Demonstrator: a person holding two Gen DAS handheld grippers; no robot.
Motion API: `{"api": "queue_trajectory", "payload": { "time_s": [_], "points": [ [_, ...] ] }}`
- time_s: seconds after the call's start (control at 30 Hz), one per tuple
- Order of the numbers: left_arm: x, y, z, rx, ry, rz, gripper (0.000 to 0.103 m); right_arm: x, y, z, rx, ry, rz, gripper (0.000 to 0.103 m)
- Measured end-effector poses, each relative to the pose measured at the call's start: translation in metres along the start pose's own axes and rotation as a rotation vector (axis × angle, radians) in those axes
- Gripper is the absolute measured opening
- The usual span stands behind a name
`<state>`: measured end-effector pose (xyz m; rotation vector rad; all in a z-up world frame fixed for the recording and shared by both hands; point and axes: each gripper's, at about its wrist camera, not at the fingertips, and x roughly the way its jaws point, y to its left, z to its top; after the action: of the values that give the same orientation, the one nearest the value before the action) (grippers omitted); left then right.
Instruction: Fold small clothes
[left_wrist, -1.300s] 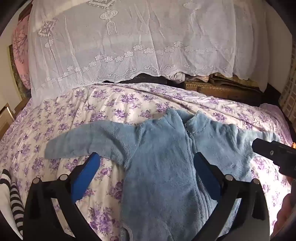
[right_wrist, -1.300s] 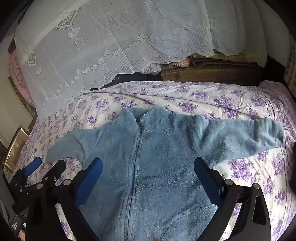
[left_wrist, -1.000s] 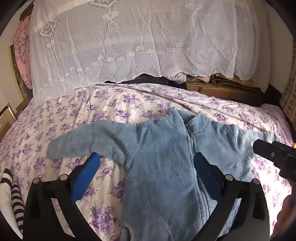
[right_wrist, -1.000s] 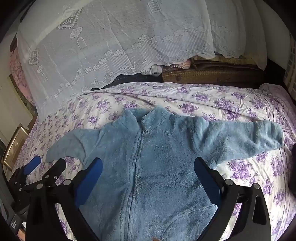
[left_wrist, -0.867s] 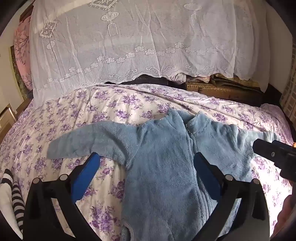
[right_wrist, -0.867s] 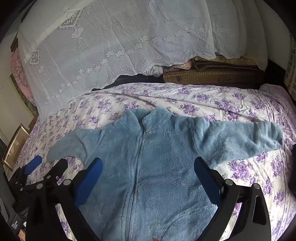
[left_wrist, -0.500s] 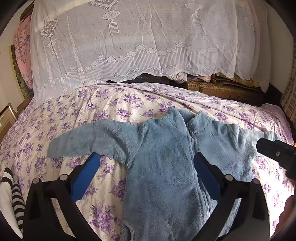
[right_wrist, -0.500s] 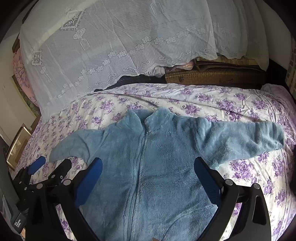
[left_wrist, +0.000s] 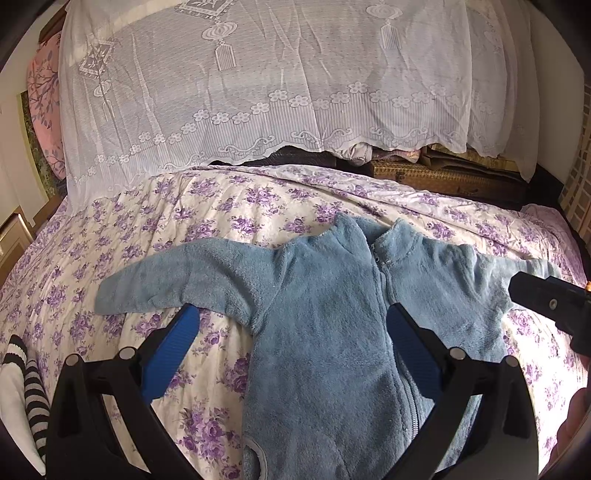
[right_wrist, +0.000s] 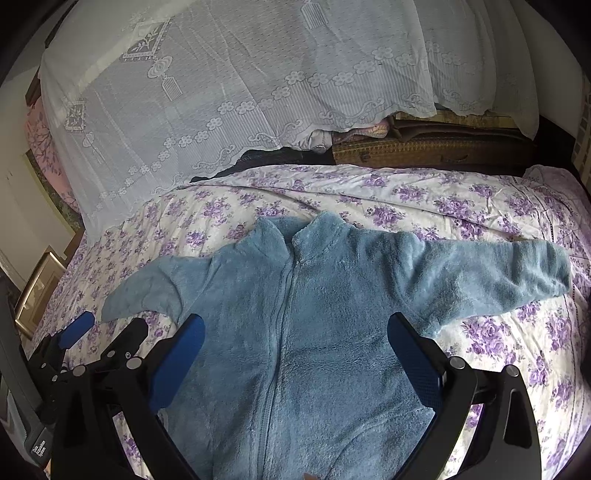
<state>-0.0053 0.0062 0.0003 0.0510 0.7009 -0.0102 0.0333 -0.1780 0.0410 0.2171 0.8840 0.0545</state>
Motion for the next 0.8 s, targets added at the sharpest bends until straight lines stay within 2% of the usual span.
{"api": "queue_trajectory", "payload": {
  "time_s": [0.8],
  "points": [
    [0.0002, 0.0007, -0.0004, -0.001, -0.001, -0.002, 0.099, -0.0012, 0.0006, -0.0009, 0.002, -0.003, 0.003, 0.1]
  ]
}}
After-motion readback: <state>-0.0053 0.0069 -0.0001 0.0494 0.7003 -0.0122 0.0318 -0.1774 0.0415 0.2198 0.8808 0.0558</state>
